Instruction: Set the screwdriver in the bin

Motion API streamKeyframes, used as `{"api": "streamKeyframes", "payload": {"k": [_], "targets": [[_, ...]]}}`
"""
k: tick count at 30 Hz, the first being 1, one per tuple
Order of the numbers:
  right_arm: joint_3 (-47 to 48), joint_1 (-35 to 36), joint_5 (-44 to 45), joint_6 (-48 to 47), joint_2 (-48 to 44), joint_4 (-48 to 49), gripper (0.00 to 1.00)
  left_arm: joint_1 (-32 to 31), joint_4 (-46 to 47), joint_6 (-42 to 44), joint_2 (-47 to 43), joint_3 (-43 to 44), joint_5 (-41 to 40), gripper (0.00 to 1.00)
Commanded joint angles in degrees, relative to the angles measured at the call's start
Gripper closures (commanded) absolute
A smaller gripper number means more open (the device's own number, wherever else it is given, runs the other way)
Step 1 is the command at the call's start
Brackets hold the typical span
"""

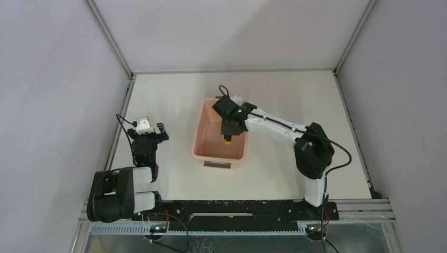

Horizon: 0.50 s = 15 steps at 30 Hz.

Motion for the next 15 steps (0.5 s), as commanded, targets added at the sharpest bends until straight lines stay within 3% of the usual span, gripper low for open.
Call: {"api": "streamKeyframes", "payload": {"k": [1, 7, 11, 12, 15], "targets": [[-5.24, 1.14, -1.37, 7.28, 2.25, 7.41, 1.00, -0.31, 2.04, 0.97, -0.72, 2.69, -0.57, 0.00], [-9.35, 2.69, 0.76, 11.88, 4.47, 9.49, 0.99, -0.28, 2.04, 1.01, -0.72, 2.65, -0.55, 0.00], [-11.74, 3.36, 1.19, 15.41, 5.41, 10.53, 0.90, -0.30, 2.02, 0.97, -0.70, 2.68, -0.57, 0.00], [-11.76, 3.53, 1.13, 15.76, 5.84, 10.36, 0.87, -0.38, 2.01, 0.97, -0.73, 2.64, -0.50, 0.00], [-11.78, 3.82, 1.04, 16.19, 6.04, 10.18, 0.60, -0.32, 2.04, 1.01, -0.65, 2.68, -0.56, 0.00]]}}
